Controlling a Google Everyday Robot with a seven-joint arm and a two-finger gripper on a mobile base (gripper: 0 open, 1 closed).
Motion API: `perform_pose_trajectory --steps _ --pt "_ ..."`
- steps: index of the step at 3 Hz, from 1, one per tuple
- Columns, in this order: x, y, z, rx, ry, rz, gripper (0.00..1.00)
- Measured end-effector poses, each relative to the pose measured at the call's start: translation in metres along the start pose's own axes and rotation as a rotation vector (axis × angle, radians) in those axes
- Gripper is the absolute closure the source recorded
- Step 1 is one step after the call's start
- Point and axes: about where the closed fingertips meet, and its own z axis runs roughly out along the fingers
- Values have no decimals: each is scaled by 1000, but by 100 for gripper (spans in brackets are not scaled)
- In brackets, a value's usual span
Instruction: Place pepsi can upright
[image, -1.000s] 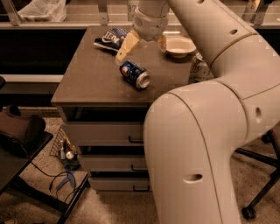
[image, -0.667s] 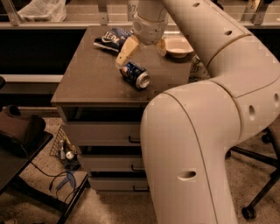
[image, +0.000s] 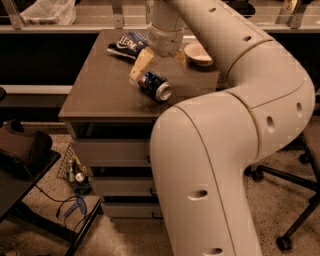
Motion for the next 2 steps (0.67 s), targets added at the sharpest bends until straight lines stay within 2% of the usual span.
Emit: perform_pose_trajectory --steps 1,2 --pt "-4 2 11 -1 22 0 0" --pt "-4 6 26 -10 57 -3 26"
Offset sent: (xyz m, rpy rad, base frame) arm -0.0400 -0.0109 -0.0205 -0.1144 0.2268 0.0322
